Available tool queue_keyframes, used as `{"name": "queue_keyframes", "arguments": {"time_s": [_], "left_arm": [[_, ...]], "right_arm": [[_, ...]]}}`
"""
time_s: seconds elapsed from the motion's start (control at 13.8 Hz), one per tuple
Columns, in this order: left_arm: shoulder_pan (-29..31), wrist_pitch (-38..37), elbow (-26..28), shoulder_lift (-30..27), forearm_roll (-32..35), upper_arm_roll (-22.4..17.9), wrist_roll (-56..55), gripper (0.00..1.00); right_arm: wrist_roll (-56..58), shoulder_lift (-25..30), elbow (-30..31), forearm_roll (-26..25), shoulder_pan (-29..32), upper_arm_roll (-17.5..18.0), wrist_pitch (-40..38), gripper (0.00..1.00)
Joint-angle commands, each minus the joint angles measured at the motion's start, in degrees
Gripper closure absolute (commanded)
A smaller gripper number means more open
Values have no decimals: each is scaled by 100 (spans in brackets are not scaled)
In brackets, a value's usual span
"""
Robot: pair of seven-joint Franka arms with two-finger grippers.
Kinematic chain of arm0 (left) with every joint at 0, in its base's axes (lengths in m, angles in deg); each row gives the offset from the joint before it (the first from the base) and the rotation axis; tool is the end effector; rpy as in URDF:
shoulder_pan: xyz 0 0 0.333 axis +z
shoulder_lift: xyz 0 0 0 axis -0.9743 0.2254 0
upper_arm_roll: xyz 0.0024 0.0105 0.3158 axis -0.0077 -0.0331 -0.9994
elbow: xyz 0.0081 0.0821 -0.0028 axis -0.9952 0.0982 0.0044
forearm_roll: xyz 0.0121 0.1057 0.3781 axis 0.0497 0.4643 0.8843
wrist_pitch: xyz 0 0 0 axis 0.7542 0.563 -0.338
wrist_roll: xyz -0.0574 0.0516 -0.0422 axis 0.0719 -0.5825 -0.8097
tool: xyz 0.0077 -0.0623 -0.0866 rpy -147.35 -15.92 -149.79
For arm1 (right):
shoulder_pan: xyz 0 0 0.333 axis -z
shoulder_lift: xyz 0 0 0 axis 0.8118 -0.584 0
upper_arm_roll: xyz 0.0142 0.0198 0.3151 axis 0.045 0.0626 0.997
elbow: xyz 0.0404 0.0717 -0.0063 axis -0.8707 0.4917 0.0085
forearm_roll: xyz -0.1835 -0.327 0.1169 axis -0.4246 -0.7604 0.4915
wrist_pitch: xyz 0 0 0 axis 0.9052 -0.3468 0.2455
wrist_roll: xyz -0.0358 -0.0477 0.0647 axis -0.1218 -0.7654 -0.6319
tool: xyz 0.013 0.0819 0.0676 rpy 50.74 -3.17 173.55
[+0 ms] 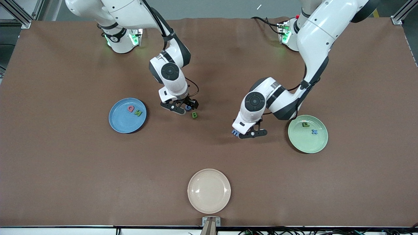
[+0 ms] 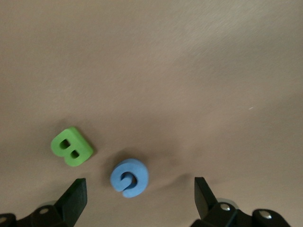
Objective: Sort uppercase to blue plate, lowercase to green plate
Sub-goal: 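Carry the green u to the green plate while the right gripper grasps c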
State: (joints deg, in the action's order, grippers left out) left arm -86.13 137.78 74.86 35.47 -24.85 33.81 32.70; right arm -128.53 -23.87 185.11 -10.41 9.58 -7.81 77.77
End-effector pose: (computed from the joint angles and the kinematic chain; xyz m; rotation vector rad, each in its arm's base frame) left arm 0.5481 -0.3491 0.2173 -3.0667 -0.1223 0.1175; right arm 0.4264 0.3969 0.1819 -3.0414 0.6273 0.0488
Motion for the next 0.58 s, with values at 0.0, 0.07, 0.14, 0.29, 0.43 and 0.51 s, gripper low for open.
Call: {"name": "queue_keyframes", "arguments": {"time_s": [0.0,0.07,0.14,0.29,0.43,0.51], "left_arm": [[360,-50,531,-585,-68,65,813,93],[553,-50,654,-717,-59,65,1042,93],[738,-50,794,-840,-59,74,1236,93],[1115,-41,1075,-1069,-59,83,1780,93],[1511,-15,1295,-1148,-7,83,2150,93],[1704,29,1375,-1192,11,83,2343,93]], "right_arm": [[-218,-203,-168,16,-206,-77,-3,0],[-210,-212,-168,-19,-207,-77,-20,0],[-210,-212,-168,-28,-207,-77,-29,0],[-218,-212,-150,-28,-242,-77,-55,0],[-210,-212,-133,-37,-233,-95,-64,3],[-201,-212,-115,-45,-224,-112,-73,4]]}}
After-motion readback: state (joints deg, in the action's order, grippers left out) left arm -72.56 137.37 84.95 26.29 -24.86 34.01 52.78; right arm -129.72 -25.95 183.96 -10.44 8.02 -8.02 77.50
